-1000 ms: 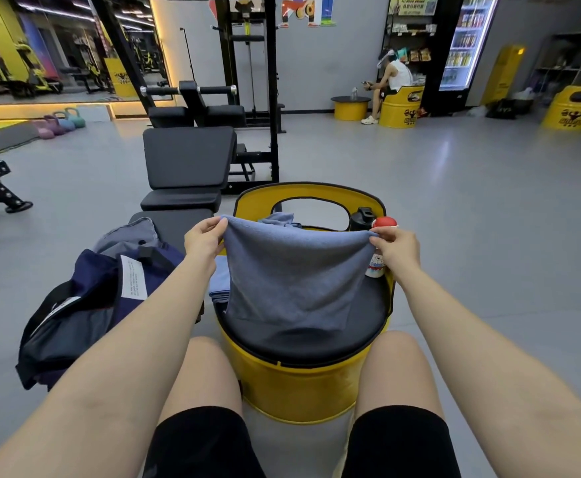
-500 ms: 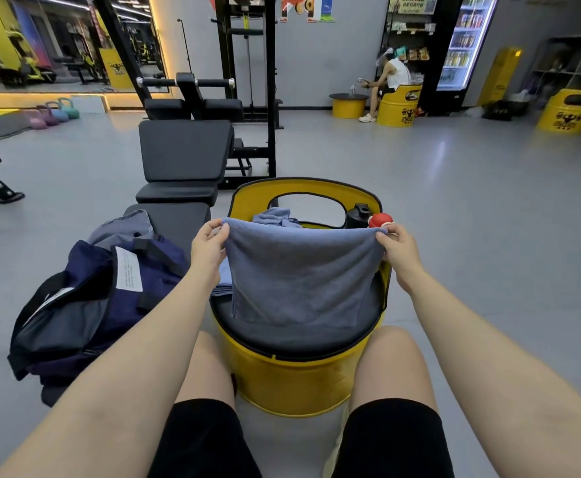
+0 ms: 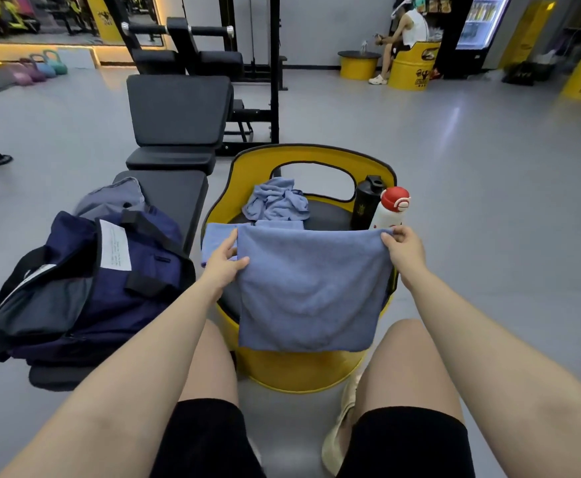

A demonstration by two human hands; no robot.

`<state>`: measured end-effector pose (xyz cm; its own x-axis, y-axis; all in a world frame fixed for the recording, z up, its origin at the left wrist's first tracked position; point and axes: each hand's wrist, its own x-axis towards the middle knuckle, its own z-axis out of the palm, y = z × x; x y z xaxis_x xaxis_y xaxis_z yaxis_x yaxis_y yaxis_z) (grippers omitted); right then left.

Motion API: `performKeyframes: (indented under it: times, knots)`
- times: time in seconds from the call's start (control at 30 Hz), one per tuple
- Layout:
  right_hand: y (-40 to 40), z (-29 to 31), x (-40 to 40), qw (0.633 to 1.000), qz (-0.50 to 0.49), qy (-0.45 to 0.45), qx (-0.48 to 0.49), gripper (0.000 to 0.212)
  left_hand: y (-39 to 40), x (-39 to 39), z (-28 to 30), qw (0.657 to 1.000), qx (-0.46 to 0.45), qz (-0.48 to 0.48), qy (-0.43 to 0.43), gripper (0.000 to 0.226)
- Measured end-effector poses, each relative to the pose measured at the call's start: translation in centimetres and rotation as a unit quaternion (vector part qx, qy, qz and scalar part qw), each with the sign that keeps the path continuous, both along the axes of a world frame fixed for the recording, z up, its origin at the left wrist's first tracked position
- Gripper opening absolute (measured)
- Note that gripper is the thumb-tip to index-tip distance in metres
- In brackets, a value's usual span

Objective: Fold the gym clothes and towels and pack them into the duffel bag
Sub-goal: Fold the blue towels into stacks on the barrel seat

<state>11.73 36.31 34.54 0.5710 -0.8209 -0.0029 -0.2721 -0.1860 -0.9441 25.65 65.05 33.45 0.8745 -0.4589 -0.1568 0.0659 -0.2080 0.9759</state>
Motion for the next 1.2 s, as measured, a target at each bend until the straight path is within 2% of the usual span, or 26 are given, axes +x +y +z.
performKeyframes:
  times: [0.17, 0.3, 0.43, 0.53, 0.67, 0.83, 1.0, 1.2]
  knots:
    - [-1.5, -3.3, 3.3, 0.999, 0.006, 0.046, -0.003, 0.005, -1.2, 2.9, -3.8, 0.998, 0.063, 0.021, -0.002, 0.070]
    - [-2.5, -4.9, 6.3, 0.998, 0.005, 0.060, -0.008, 0.006, -2.7, 6.0, -6.2, 0.996, 0.066, 0.066, 0.000, 0.067]
    - [-3.5, -6.2, 9.5, 0.998, 0.008, 0.058, -0.014, 0.007, -5.1, 8.8, -7.7, 0.994, 0.030, 0.103, 0.027, 0.065]
    - [-4.0, -7.1, 11.1, 0.998, 0.007, 0.057, -0.013, 0.014, -6.7, 10.5, -8.3, 0.986, -0.020, 0.143, 0.083, 0.063]
    - [-4.6, -8.0, 12.3, 0.998, 0.010, 0.062, -0.012, 0.014, -8.0, 12.0, -8.3, 0.971, -0.073, 0.167, 0.158, 0.046]
    - [-5.1, -7.7, 13.3, 0.999, 0.007, 0.053, -0.007, 0.019, -8.5, 13.6, -8.2, 0.972, -0.049, 0.202, 0.106, 0.031]
    - [-4.9, -7.8, 13.0, 0.999, 0.007, 0.045, -0.008, 0.020, -8.4, 14.0, -8.2, 0.978, 0.001, 0.192, 0.079, 0.039]
    - [-4.1, -9.1, 10.6, 0.999, 0.013, 0.035, 0.012, 0.015, -7.3, 11.6, -8.5, 0.982, 0.032, 0.182, 0.047, 0.018]
